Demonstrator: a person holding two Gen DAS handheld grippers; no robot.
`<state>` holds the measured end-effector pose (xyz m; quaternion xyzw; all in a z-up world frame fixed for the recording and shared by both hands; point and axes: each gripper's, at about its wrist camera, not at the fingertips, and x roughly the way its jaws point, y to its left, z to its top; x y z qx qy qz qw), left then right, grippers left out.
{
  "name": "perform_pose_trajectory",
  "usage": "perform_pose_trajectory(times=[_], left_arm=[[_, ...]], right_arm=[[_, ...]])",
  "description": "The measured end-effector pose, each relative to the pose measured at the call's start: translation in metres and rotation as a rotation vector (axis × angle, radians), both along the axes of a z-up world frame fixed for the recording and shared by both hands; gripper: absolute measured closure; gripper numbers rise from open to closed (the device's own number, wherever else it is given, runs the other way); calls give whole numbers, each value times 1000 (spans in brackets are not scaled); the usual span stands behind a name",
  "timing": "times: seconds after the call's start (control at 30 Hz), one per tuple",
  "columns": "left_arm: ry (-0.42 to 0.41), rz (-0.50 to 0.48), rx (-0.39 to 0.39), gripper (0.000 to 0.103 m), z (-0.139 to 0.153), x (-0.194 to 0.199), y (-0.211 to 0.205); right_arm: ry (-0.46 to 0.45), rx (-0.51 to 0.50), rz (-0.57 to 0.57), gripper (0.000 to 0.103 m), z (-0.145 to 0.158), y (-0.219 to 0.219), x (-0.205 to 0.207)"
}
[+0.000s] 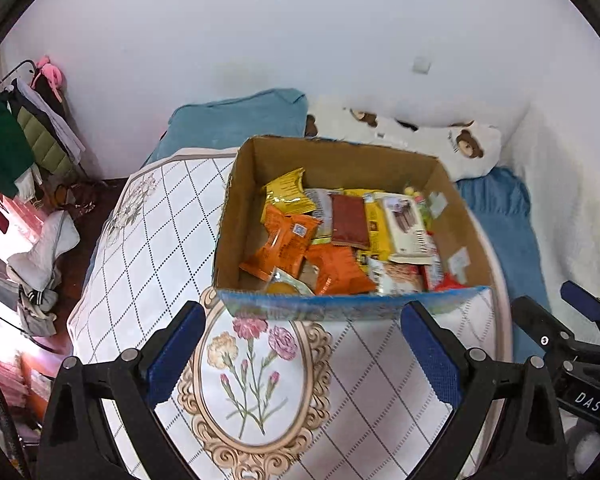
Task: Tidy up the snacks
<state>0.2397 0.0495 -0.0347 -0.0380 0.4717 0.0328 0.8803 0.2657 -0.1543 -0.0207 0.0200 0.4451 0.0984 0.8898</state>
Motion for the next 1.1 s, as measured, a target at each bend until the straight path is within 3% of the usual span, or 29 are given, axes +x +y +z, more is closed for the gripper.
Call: perform_pose_trajectory(times=[0.37, 0.6, 0.87, 1.1], left_arm=[[-142, -22, 34, 3, 48, -75, -10], [-168, -26, 27, 3, 63, -104, -15], [-187, -31, 31, 3, 66, -111, -18], [-176, -14, 39, 0, 49, -91, -15]], right_arm=[[-142, -13, -11, 0, 56, -10, -82], [-200, -5, -9, 0, 89, -17, -129], [-203, 11, -13, 0, 96, -24, -139], [-210, 3, -56, 0, 77, -28, -111]])
